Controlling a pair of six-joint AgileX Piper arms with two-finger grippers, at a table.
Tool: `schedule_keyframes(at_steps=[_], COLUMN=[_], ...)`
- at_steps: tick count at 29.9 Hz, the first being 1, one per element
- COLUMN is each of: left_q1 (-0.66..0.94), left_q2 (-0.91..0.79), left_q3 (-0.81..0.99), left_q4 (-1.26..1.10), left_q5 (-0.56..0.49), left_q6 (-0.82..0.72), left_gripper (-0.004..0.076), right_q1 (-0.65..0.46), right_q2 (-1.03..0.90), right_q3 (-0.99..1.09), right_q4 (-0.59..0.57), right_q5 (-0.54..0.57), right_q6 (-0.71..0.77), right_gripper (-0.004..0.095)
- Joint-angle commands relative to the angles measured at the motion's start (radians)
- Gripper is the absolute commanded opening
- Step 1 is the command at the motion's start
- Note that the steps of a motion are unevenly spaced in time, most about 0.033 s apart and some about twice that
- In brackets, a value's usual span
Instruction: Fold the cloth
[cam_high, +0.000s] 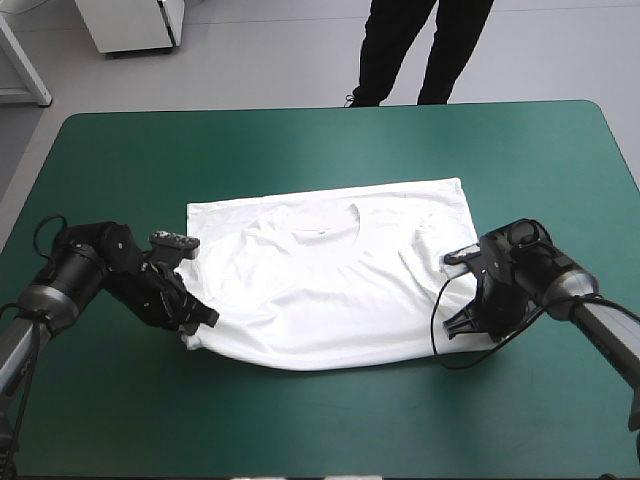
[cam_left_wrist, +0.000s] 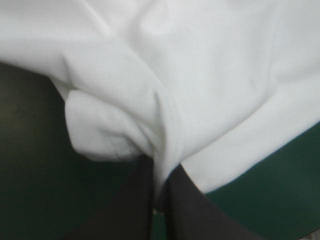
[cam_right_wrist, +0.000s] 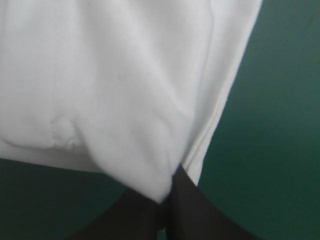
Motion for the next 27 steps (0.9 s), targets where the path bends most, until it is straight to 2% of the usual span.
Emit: schedule_keyframes(at_steps=[1, 7, 11, 18, 22, 27], left_q1=[0.001, -0.001, -0.001, -0.001, -0.001, -0.001], left_q2=[-0.052, -0.111, -0.131, -0.109, -0.074, 0.005], left_q3=[-0.113, -0.196, -0.232, -0.283, -0.338, -0.435], left_q4=[-0.041, -0.043, -0.021, 0.042, 0.102, 0.144], left_q5=[0.081, 0.079, 0.079, 0.061, 0.042, -0.014], left_q6=[-0.019, -0.045, -0.045, -0.048, -0.06, -0.071], left_gripper=[-0.0009, -0.0009, -0.0009, -0.0009, -0.0009, -0.0009], right_q1=[-0.001, -0.001, -0.001, -0.03, -0.083, -0.141], right_q2=[-0.082, -0.131, -0.129, -0.045, 0.027, 0.123], right_q3=[-0.076, -0.181, -0.277, -0.399, -0.477, -0.588], right_q4=[-0.024, -0.028, -0.071, -0.125, -0.105, 0.008], right_q5=[0.034, 0.034, 0.034, 0.022, 0.011, -0.012], right_q6=[-0.01, -0.007, -0.007, -0.007, -0.014, -0.063], right_gripper=[-0.0019, -0.0019, -0.0019, -0.0019, -0.0019, -0.0019])
